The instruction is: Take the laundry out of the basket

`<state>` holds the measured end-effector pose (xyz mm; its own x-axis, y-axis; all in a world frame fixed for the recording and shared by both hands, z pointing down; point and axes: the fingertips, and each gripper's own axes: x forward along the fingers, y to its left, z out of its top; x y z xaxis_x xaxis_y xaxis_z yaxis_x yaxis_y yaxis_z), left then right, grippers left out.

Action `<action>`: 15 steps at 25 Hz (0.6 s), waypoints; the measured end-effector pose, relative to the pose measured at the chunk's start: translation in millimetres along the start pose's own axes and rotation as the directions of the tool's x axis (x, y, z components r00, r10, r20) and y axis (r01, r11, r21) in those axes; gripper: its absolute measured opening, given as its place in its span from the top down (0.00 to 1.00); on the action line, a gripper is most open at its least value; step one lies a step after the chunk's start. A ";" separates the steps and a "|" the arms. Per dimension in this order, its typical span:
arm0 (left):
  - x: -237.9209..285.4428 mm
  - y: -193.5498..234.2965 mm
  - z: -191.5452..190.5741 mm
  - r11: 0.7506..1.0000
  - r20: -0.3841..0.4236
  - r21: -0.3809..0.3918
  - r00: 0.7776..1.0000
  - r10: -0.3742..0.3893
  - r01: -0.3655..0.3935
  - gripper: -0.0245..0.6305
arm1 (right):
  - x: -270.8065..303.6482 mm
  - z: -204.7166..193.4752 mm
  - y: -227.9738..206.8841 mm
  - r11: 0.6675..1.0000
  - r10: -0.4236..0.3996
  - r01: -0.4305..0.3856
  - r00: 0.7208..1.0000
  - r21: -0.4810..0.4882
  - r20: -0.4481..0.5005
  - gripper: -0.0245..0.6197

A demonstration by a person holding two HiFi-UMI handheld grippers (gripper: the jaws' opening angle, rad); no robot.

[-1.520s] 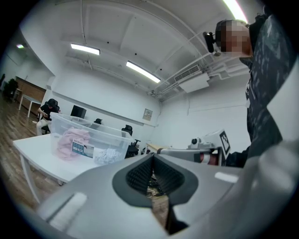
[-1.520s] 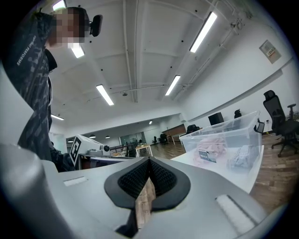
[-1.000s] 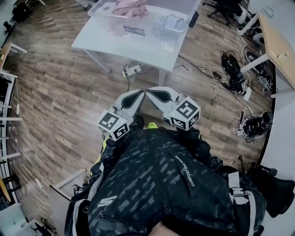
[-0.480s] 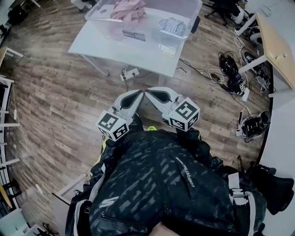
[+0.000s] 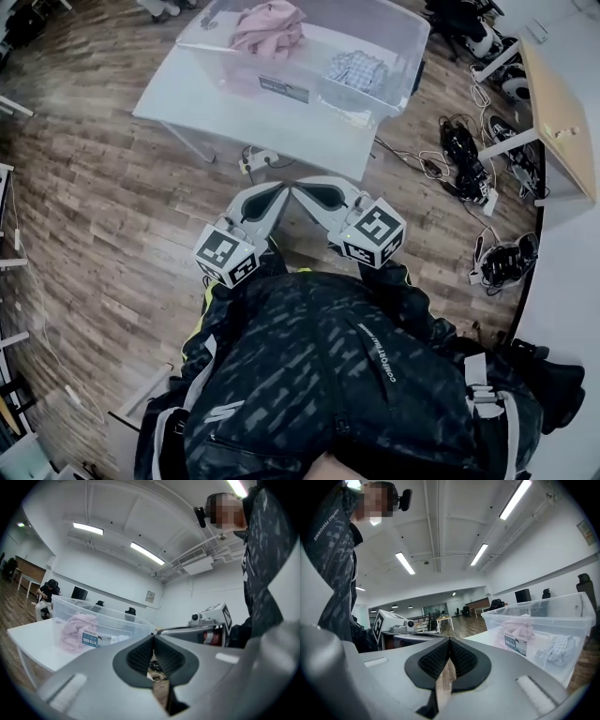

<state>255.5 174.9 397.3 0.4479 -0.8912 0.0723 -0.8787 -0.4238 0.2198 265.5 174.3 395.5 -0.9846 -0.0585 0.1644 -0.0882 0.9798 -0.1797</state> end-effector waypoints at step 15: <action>17.3 147.1 69.3 0.994 0.000 0.049 0.995 -0.099 0.099 0.95 | 132.3 69.5 -68.2 0.997 -0.053 0.050 0.997 -0.053 -0.063 0.96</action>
<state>122.6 85.9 363.5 0.5323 -0.8451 0.0497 -0.8374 -0.5170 0.1777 130.8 86.4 362.1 -0.9671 -0.0982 0.2346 -0.1291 0.9843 -0.1201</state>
